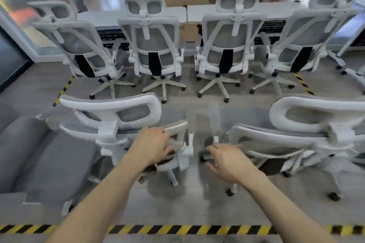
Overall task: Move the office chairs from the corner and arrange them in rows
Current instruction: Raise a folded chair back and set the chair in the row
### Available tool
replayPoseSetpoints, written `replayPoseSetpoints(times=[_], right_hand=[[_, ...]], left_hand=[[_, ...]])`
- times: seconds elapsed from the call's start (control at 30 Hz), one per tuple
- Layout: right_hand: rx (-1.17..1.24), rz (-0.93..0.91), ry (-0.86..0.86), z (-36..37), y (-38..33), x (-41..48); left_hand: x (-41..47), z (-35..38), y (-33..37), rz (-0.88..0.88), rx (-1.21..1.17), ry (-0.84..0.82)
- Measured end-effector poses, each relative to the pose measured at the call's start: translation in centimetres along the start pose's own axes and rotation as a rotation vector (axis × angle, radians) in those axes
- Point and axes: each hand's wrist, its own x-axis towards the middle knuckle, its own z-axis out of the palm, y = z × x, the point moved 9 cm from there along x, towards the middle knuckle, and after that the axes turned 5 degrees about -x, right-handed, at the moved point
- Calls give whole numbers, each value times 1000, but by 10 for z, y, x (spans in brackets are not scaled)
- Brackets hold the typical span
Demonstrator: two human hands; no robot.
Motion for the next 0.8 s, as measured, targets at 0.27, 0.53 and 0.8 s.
replayPoseSetpoints(times=[0.27, 0.53, 0.8], right_hand=[[63, 222, -46, 2, -156, 16], [66, 322, -23, 1, -305, 30], [101, 310, -4, 9, -504, 62]], left_hand=[[-91, 62, -134, 107, -4, -89], [-199, 124, -292, 42, 2, -101], [-319, 170, -475, -1, 59, -289]])
